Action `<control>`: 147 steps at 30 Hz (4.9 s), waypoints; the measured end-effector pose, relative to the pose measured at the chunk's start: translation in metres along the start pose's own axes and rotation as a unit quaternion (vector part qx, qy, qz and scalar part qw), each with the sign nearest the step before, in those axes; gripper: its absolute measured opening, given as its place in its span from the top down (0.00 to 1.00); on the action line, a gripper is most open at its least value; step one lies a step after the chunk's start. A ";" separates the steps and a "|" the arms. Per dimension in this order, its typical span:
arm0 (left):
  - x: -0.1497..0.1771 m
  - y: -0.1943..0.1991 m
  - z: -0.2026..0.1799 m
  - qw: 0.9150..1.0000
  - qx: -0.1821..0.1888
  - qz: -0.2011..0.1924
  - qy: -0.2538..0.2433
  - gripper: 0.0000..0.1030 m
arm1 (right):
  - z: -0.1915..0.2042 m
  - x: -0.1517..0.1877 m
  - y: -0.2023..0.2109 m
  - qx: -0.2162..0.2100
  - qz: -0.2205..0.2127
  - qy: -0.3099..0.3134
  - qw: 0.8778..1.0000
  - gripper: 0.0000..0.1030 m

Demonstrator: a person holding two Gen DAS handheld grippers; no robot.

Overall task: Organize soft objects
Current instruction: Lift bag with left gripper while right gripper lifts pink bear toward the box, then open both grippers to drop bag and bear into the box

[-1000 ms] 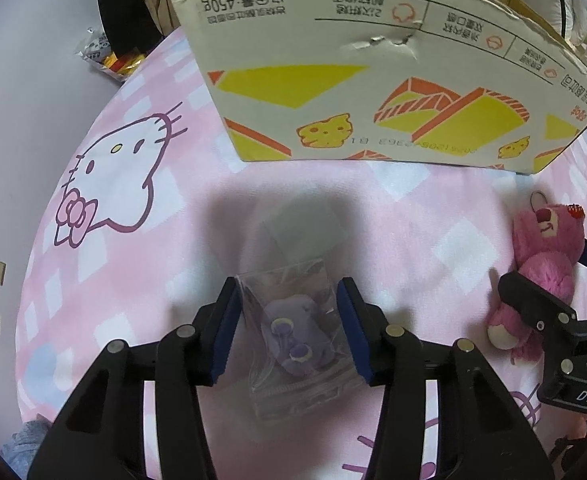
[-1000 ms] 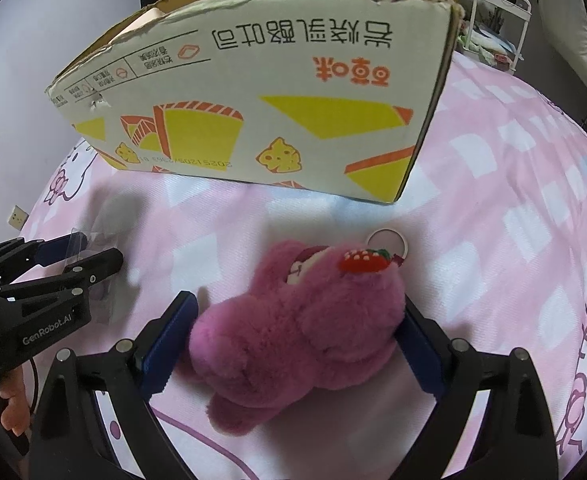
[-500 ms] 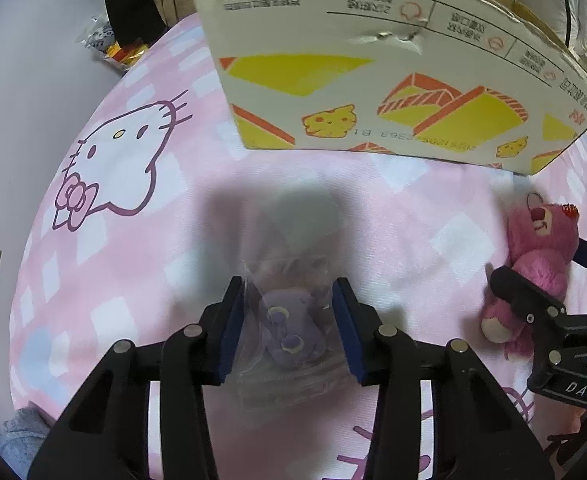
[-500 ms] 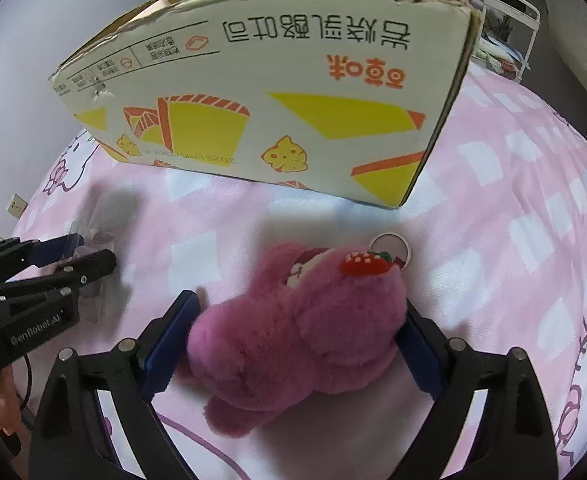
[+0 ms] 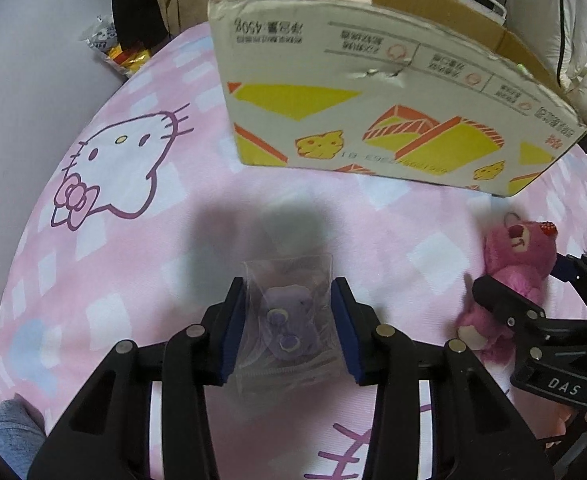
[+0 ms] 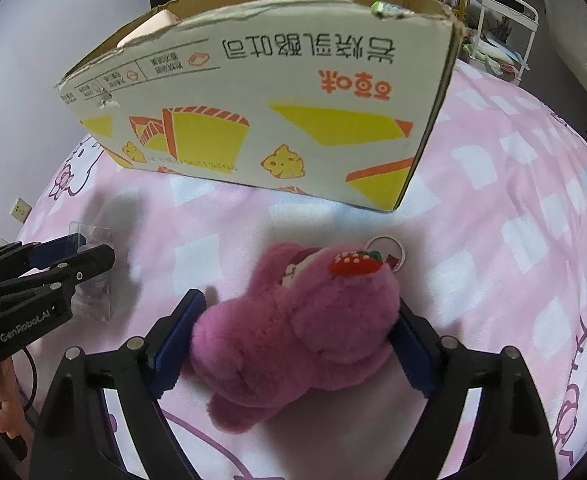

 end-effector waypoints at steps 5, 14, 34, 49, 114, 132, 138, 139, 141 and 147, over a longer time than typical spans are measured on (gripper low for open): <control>-0.003 0.016 -0.002 1.000 0.002 -0.027 -0.001 0.60 | -0.004 0.001 0.009 -0.001 -0.005 0.006 1.000 0.12; 0.000 0.018 -0.005 0.999 0.028 -0.026 0.014 0.84 | -0.012 0.000 0.016 -0.004 -0.006 -0.007 1.000 0.15; 0.002 0.003 -0.016 1.000 0.005 0.013 -0.016 0.59 | -0.007 0.004 0.009 0.005 0.002 -0.002 1.000 0.15; 0.014 -0.010 -0.005 0.998 -0.017 0.053 -0.017 0.43 | -0.008 0.004 0.010 0.005 -0.006 -0.003 1.000 0.15; -0.145 0.186 -0.006 0.920 -0.087 -0.378 -0.060 0.54 | 0.012 -0.154 0.183 -0.098 -0.339 -0.009 0.936 0.15; -0.145 0.105 -0.003 0.949 -0.069 -0.304 -0.045 0.41 | 0.004 -0.166 0.112 -0.120 -0.263 -0.031 0.957 0.12; -0.132 0.119 0.005 0.948 -0.081 -0.308 -0.027 0.26 | 0.003 -0.159 0.124 -0.113 -0.268 -0.024 0.956 0.09; -0.129 0.123 0.005 0.947 -0.082 -0.308 -0.027 0.26 | 0.002 -0.157 0.128 -0.109 -0.272 -0.021 0.956 0.08; -0.127 0.131 0.005 0.947 -0.083 -0.309 -0.025 0.22 | 0.001 -0.153 0.139 -0.103 -0.283 -0.016 0.954 0.04; -0.110 0.179 0.005 0.935 -0.112 -0.336 -0.017 0.08 | -0.002 -0.142 0.179 -0.095 -0.312 -0.005 0.945 0.01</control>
Point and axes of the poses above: each gripper's, at about its wrist camera, not at the fingertips, and y roughly against the way its jaws point, z to its left, x to its underside, the point moved 10 cm from there along -y, roughly the way its jaws point, and after that the axes turned 13 degrees about -y, right-handed, at the moved point
